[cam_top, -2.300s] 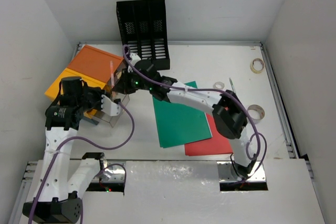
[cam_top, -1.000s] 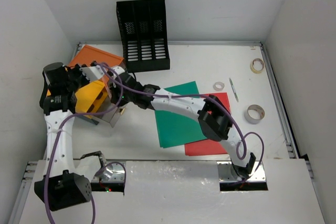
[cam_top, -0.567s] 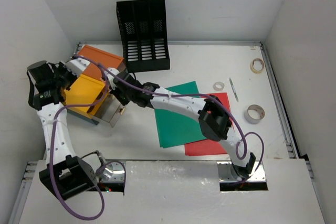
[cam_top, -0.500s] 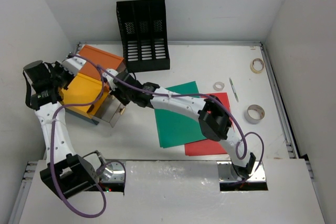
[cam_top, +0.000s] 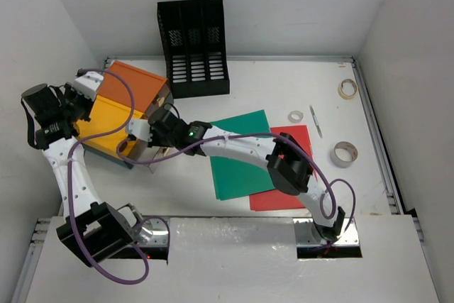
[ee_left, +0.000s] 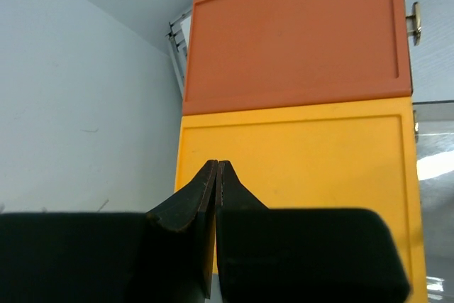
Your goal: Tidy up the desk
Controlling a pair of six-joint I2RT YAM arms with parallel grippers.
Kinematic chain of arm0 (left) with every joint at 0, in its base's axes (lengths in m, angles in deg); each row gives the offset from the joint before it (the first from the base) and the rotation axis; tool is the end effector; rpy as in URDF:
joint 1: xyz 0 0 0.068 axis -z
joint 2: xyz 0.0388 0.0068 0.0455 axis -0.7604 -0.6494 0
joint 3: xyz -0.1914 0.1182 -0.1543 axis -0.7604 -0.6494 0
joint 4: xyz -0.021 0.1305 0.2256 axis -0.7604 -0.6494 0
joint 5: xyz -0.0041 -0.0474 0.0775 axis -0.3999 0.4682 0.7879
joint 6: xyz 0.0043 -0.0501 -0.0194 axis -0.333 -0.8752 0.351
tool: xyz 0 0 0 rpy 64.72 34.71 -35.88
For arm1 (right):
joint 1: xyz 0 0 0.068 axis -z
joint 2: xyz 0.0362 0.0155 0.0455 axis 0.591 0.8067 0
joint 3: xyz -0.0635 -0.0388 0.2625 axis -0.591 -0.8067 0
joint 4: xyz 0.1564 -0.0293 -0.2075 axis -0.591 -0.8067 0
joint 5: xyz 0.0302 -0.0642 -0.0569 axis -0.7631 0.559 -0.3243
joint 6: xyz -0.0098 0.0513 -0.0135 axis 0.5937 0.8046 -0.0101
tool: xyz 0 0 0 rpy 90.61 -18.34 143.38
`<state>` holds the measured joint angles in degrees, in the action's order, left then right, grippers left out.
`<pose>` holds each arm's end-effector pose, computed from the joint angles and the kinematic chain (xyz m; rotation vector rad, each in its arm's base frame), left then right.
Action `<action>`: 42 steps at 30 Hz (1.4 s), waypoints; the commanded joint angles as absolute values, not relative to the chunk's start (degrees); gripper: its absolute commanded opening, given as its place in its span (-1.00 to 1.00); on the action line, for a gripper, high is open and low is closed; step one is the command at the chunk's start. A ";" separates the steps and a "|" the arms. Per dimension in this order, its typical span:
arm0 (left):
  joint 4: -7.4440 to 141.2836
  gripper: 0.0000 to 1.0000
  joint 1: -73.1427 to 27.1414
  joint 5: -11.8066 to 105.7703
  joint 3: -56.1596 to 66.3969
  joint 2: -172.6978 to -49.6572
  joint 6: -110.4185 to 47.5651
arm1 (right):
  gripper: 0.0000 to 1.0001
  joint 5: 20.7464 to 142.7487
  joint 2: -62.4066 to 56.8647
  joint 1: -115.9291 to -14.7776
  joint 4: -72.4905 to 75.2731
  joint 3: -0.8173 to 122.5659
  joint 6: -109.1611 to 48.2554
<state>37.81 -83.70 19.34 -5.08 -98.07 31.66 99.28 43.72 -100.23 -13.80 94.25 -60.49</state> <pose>0.2053 0.1143 0.3586 0.6668 1.8509 0.3408 0.2346 0.4669 0.2400 -1.4227 1.6366 0.2227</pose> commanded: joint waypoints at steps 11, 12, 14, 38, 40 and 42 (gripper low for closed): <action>39.94 -1.00 -84.66 16.22 -2.19 -97.03 30.51 | -1.00 111.44 41.57 -103.46 -14.36 89.13 -80.59; 40.03 -1.00 -84.66 16.22 -2.27 -97.03 30.43 | -1.00 112.75 41.92 -103.64 -14.62 89.13 -81.64; 40.21 -1.00 -84.66 16.22 -2.71 -97.03 30.60 | -1.00 116.97 42.27 -104.69 -14.80 89.04 -84.89; 40.21 -1.00 -84.66 16.92 -3.68 -96.94 32.62 | 0.00 124.02 48.87 -109.44 -11.38 95.55 -92.20; 40.12 -1.00 -84.66 17.01 -3.77 -97.12 32.62 | 0.17 123.93 48.16 -109.70 -9.89 94.32 -92.11; 40.03 -1.00 -84.83 17.01 -3.77 -97.29 32.54 | 0.21 123.58 47.37 -109.79 -8.56 94.05 -91.59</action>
